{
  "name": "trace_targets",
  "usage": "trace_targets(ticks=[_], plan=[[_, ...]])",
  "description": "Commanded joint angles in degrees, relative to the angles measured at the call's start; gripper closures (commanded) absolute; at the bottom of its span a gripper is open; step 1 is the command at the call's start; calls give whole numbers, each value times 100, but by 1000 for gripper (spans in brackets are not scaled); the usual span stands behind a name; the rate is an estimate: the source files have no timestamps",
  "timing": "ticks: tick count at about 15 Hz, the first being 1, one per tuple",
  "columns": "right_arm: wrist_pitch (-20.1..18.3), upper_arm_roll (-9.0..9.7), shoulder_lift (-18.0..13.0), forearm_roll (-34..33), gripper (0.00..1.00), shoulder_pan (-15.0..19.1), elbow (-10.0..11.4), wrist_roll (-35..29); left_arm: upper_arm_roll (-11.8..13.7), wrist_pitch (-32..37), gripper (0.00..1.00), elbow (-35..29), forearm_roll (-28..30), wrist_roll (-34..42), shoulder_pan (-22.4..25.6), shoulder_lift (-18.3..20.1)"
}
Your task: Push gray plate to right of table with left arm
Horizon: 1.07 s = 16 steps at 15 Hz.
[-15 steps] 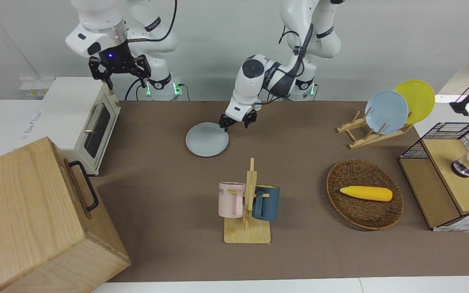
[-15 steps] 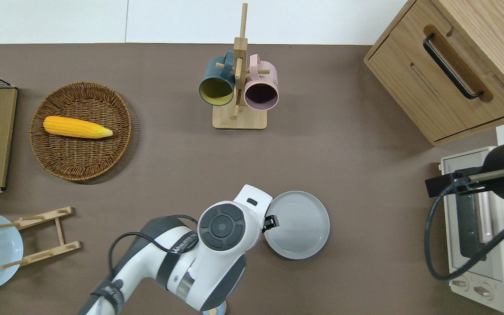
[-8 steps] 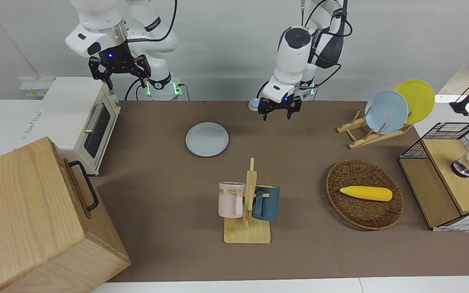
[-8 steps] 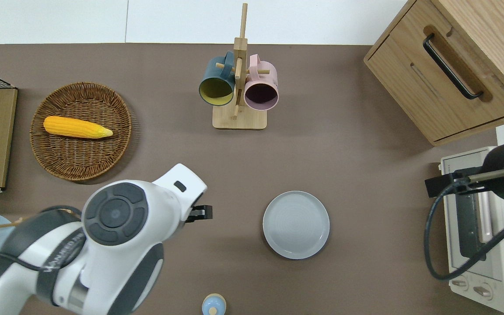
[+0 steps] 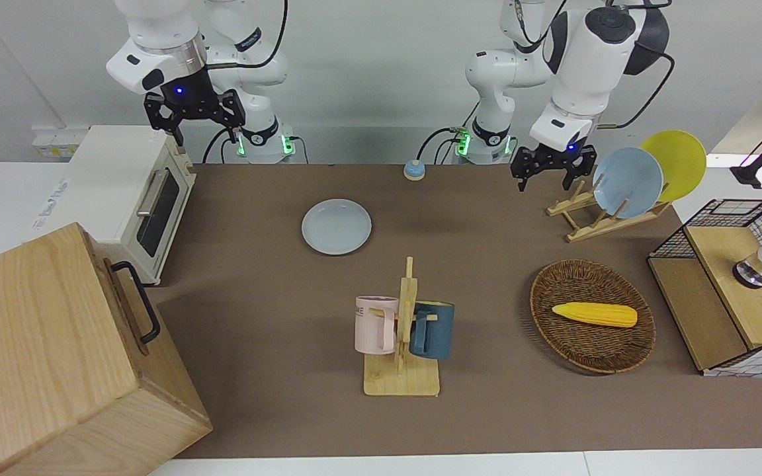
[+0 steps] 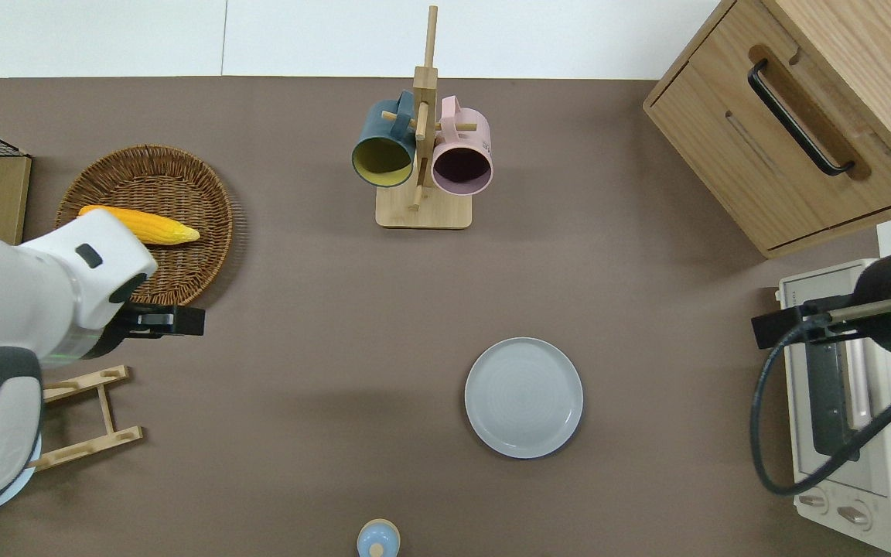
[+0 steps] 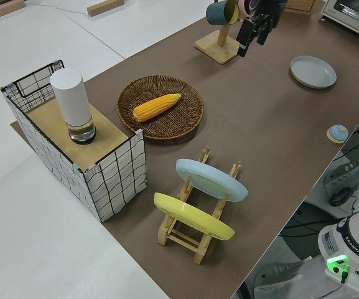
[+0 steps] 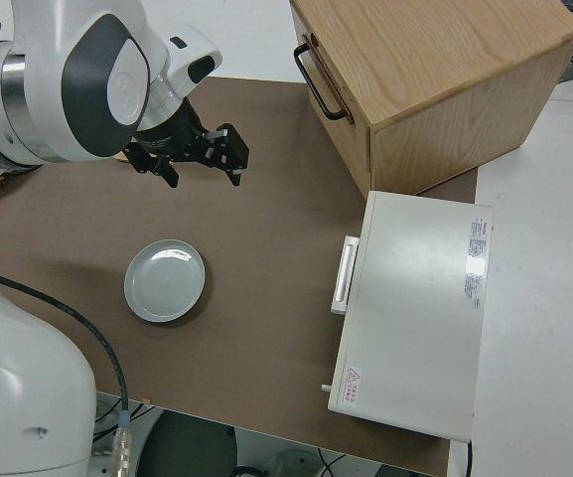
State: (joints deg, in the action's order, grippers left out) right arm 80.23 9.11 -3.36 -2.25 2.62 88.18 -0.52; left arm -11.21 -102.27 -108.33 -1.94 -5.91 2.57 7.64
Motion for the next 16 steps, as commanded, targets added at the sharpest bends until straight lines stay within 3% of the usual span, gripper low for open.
trace_targets(ticks=[1, 9, 16], plan=[[-69, 30, -60, -3, 5, 46, 23, 43, -83, 690, 7, 784, -61, 55, 270, -192], [-69, 30, -60, 5, 5, 46, 23, 43, -65, 1657, 7, 1472, 89, 63, 428, -307], [-69, 30, -60, -3, 5, 46, 23, 43, -135, 1658, 7, 1481, 27, 19, 420, -254]])
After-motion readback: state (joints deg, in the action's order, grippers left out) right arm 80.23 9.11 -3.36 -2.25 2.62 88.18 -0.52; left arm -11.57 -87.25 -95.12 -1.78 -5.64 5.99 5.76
